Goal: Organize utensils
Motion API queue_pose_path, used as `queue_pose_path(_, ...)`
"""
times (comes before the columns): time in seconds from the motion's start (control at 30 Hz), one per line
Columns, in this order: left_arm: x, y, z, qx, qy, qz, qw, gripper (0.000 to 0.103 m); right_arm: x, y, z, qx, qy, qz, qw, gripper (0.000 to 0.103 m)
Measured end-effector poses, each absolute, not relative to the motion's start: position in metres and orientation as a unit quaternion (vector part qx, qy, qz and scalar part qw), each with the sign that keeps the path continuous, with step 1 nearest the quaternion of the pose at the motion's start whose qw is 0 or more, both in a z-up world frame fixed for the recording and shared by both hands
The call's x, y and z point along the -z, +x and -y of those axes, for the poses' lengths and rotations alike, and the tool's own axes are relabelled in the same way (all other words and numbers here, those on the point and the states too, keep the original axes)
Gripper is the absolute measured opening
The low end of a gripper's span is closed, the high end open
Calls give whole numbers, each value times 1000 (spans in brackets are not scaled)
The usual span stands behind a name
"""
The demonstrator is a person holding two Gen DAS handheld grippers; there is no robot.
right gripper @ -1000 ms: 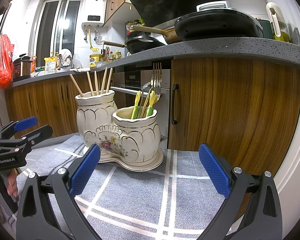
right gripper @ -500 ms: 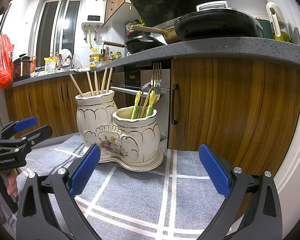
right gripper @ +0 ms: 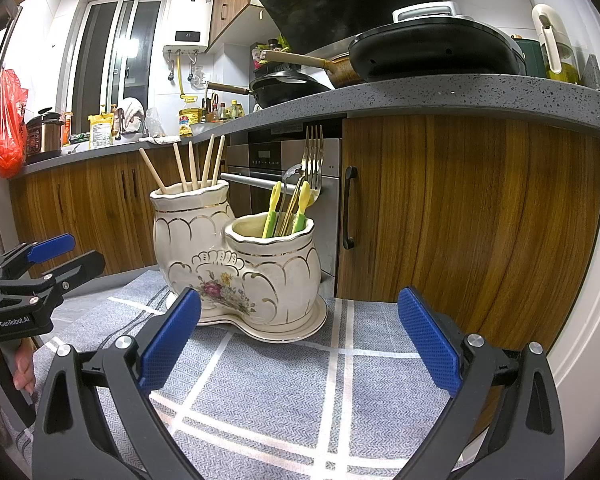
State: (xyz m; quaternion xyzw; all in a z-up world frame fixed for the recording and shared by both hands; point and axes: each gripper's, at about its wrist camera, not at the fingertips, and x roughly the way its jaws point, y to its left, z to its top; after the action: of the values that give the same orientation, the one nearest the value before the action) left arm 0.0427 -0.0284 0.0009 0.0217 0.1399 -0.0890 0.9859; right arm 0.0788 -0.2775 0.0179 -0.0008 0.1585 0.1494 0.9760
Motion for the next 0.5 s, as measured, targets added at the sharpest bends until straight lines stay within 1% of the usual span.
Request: queue_pose_path(0.5, 1, 44, 28, 86, 21, -143, 986, 94, -18, 79, 278, -149, -1, -159, 976, 97)
